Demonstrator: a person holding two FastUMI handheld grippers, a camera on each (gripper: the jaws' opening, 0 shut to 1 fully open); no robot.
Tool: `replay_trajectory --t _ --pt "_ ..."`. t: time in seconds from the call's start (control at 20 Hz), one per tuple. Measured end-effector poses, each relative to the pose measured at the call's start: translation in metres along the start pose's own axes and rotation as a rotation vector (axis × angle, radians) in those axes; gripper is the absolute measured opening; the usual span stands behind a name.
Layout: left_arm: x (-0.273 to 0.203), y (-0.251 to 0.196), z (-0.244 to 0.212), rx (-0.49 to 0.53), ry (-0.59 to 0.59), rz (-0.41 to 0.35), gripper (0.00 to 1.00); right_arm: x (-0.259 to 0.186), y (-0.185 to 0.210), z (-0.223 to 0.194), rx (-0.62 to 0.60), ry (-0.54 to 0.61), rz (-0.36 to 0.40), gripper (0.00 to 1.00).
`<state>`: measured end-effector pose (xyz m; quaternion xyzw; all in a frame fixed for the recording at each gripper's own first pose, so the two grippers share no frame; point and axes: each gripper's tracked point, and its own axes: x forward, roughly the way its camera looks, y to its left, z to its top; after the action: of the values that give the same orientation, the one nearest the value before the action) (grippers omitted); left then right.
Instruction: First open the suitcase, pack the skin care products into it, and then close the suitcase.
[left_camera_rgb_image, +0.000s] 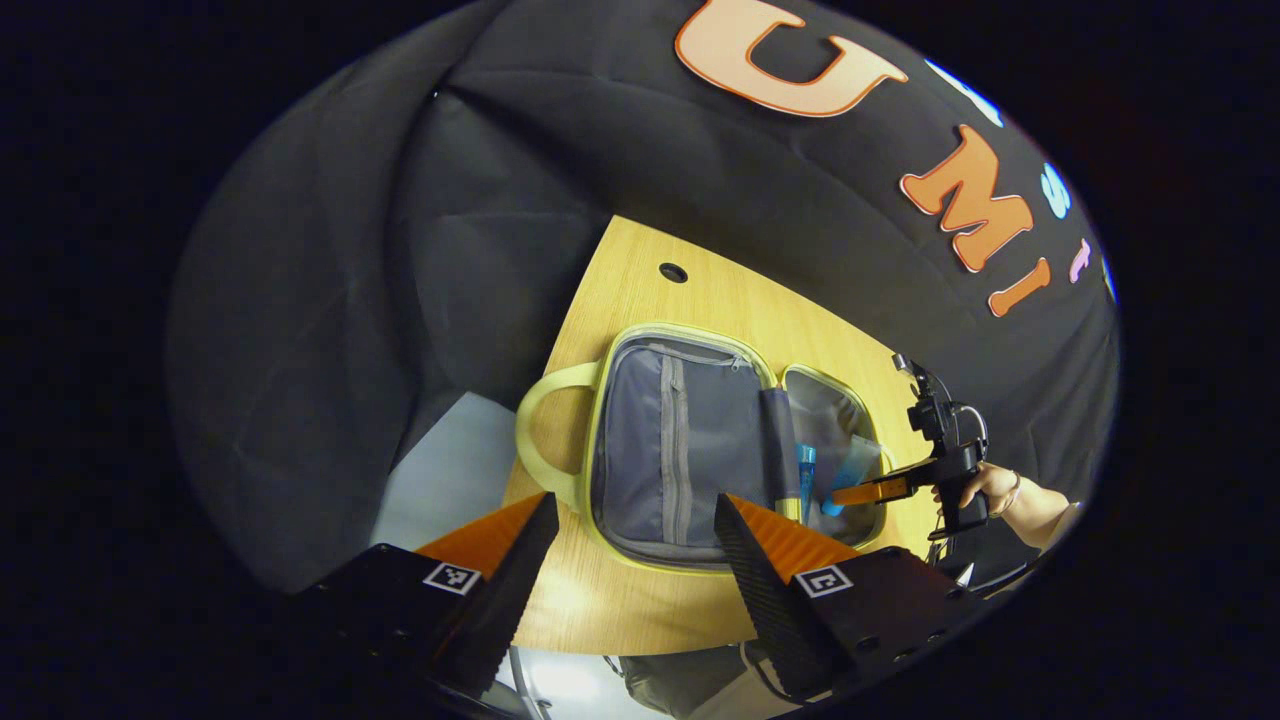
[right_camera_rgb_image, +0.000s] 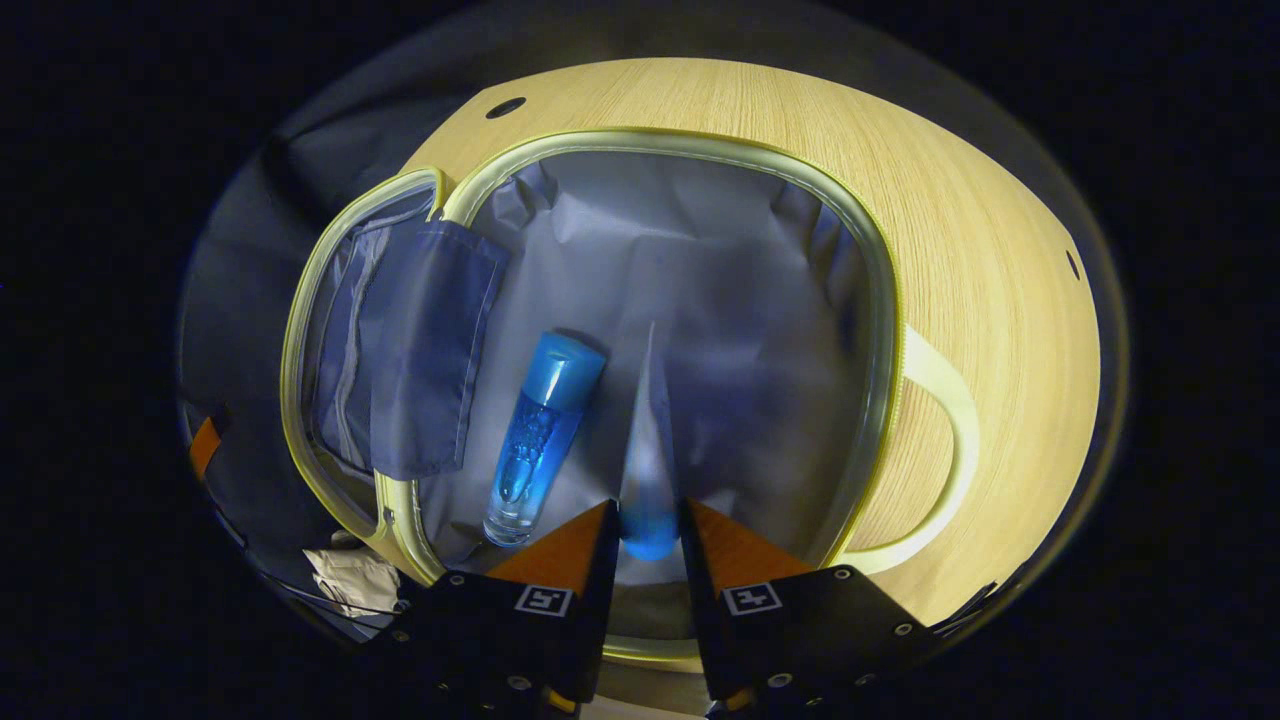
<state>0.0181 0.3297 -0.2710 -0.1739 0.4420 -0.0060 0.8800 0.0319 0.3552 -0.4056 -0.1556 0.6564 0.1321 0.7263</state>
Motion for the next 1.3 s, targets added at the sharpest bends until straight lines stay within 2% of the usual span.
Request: replay_trajectory --t 0.1,0.2,0.3,0.4,0.6,0.75,0.85,0.95,1.0,1.1,1.3 --pt "0.003 0.005 0.0 -0.001 0.005 0.002 0.98 -0.002 -0.005 0.003 0.006 -0.016 -0.013 0.44" --pt "0.006 0.009 0.002 0.0 0.002 0.004 0.98 -0.008 -0.007 0.005 0.003 -0.038 -0.017 0.53" --pt "0.012 0.012 0.005 -0.008 0.0 0.0 0.98 -0.017 -0.004 0.009 -0.004 -0.083 -0.006 0.85" --pt "0.02 0.018 0.008 -0.017 -0.008 -0.012 0.98 -0.031 0.003 0.016 -0.009 -0.16 0.023 0.95" --pt "0.04 0.048 0.017 -0.075 -0.04 -0.031 0.98 -0.062 0.015 0.026 -0.019 -0.32 0.064 0.95" --pt "0.065 0.083 0.023 -0.12 -0.048 -0.015 0.98 -0.079 0.015 0.022 -0.037 -0.384 0.051 0.95" --pt "0.08 0.101 0.023 -0.162 -0.039 -0.017 0.98 -0.086 0.015 0.017 -0.027 -0.403 0.053 0.95" --pt "0.094 0.109 0.019 -0.205 -0.027 -0.056 0.98 -0.093 0.009 0.012 -0.005 -0.41 0.042 0.95" --pt "0.102 0.11 0.017 -0.23 -0.013 -0.074 0.95 -0.095 0.005 0.009 0.001 -0.412 0.027 0.95" --pt "0.114 0.11 0.015 -0.268 0.0 -0.109 0.96 -0.1 -0.005 0.002 0.013 -0.412 0.006 0.95" --pt "0.127 0.109 0.02 -0.302 -0.005 -0.126 0.95 -0.099 -0.014 -0.011 0.074 -0.395 0.008 0.96"
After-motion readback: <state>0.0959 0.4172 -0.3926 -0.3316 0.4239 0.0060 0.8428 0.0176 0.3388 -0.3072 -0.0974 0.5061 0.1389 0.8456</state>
